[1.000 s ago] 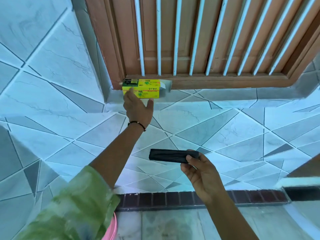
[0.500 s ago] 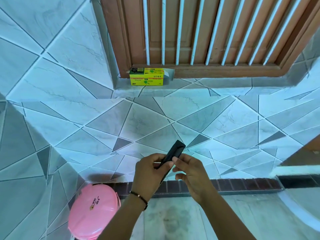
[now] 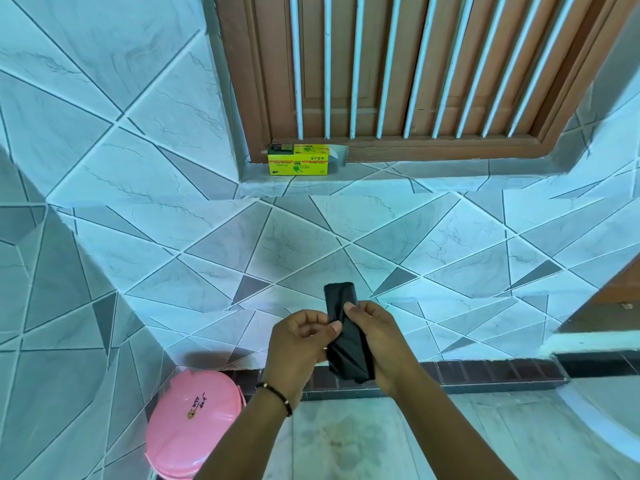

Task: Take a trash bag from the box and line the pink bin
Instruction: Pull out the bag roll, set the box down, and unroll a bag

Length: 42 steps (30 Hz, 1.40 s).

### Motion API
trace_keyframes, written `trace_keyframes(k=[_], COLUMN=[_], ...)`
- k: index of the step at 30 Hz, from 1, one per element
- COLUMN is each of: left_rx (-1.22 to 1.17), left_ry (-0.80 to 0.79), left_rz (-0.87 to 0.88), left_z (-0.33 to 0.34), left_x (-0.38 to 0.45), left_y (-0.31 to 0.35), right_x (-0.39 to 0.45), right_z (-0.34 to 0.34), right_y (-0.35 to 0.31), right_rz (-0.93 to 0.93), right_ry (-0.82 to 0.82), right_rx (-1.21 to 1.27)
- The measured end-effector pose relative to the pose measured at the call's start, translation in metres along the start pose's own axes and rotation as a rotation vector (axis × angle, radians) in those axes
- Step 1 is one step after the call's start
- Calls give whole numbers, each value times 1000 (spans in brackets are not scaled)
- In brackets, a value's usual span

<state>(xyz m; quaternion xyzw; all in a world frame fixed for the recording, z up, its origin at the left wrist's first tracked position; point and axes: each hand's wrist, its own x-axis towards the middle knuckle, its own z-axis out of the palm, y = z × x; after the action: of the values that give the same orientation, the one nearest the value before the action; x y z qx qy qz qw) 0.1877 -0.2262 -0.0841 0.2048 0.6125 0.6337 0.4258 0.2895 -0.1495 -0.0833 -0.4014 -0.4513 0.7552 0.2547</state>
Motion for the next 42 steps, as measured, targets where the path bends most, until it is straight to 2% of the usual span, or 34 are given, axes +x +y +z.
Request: trace_keyframes(k=[4, 7, 12, 19, 26, 30, 36, 38, 41, 42], left_rx=[-178, -198, -260, 39, 431, 503, 430, 264, -179, -245], left_ry=[-101, -111, -84, 155, 249, 311, 303, 221, -161, -267], left_rz=[-155, -151, -100, 129, 334, 399, 372, 268, -163, -280], left_z=[-3, -9, -16, -16, -39, -50, -60, -61, -61, -57], left_x=[-4, -4, -4, -4, 3, 6, 3, 3, 7, 6], left_y=[-4, -7, -3, -6, -7, -8, -7, -2, 2, 4], right_x=[-2, -3, 0, -1, -3, -4, -3, -5, -6, -6], right_z=[-1, -5, -13, -16, -34, -43, -44, -41, -33, -29], right_y=[0, -6, -9, -4, -6, -9, -5, -6, -7, -7], right_rz=[48, 181, 156, 197, 148, 153, 147, 92, 30, 18], right_ry=[-57, -183, -243, -254, -178, -137, -131, -143, -170, -180], right_rx=[-52, -2, 33, 186, 156, 99, 219, 187, 124, 104])
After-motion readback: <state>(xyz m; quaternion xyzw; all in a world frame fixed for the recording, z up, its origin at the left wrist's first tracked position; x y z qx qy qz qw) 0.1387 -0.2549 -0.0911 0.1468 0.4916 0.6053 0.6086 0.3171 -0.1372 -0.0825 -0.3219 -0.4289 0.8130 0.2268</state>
